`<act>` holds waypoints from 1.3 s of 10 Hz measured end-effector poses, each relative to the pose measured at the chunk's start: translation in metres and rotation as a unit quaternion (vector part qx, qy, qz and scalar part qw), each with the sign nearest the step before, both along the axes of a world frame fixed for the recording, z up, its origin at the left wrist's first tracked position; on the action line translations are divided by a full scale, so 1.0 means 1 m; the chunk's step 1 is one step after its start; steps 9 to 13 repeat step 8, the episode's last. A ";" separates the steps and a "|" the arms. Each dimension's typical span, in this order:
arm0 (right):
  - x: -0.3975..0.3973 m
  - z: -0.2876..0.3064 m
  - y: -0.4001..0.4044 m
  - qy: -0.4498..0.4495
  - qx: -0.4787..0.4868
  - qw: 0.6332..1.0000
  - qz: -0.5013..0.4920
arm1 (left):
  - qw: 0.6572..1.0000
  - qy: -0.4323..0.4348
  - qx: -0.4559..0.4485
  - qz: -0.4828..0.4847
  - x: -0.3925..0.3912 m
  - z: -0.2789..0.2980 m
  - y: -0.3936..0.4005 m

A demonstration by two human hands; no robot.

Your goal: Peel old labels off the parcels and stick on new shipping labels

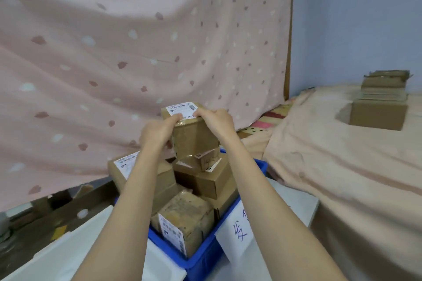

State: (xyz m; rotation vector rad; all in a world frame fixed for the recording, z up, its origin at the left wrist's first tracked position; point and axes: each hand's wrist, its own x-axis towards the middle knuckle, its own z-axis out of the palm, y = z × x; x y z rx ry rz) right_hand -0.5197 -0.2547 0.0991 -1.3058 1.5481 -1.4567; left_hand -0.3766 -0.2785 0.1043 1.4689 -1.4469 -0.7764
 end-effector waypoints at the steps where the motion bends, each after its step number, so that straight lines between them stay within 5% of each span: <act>1: -0.008 -0.010 -0.021 0.001 0.005 1.000 -0.013 | 1.000 -0.008 0.017 -0.008 -0.012 -0.011 -0.028; 6: -0.003 -0.054 -0.064 -0.020 0.029 0.997 -0.072 | 0.996 -0.013 0.081 -0.029 -0.018 -0.044 -0.056; 8: -0.015 -0.045 -0.050 -0.048 -0.020 0.991 -0.122 | 0.999 -0.034 -0.007 0.019 -0.006 -0.009 -0.015; 13: -0.015 -0.045 -0.050 -0.048 -0.020 0.991 -0.122 | 0.999 -0.034 -0.007 0.019 -0.006 -0.009 -0.015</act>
